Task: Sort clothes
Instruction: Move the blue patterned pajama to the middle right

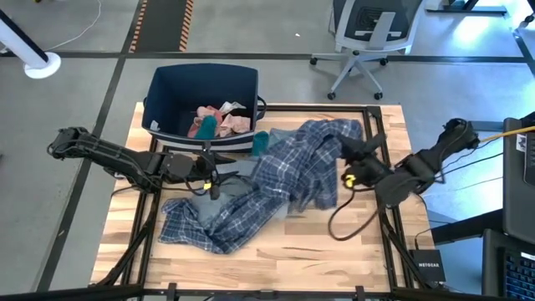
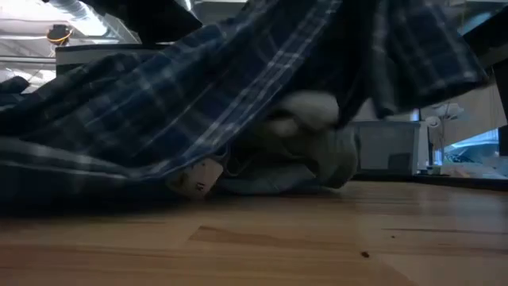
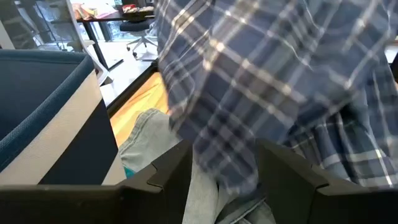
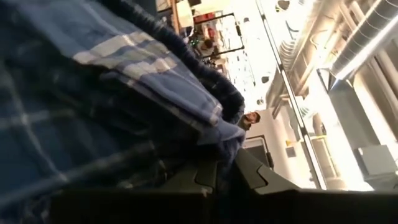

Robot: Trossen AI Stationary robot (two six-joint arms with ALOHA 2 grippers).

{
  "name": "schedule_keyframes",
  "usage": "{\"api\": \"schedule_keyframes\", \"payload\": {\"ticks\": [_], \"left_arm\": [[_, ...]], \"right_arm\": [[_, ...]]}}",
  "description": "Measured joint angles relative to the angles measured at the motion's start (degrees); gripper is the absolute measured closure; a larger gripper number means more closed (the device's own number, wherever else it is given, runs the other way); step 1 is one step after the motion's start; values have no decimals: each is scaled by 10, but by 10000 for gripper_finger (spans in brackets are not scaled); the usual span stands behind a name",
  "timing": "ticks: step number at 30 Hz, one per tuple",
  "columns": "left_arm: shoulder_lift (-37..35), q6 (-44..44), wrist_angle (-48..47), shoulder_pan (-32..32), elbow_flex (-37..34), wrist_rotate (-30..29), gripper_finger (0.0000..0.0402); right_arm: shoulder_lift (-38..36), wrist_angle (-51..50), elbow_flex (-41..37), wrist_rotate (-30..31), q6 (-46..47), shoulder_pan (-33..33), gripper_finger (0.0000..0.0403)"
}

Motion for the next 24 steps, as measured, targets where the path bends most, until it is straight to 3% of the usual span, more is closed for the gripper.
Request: {"api": "schedule_keyframes", "payload": {"ticks": [8,19,24], "left_arm": [[0,0,0,0,0,0,233],[0,2,2,0,0,0,233],[0,2,5,0,0,0,233]], "right_arm": [[-25,-27,0,-16,47,7,376],[13,-132,0,-214,209,-61,334],[52,-130,0,-247,184,-131,308]]}}
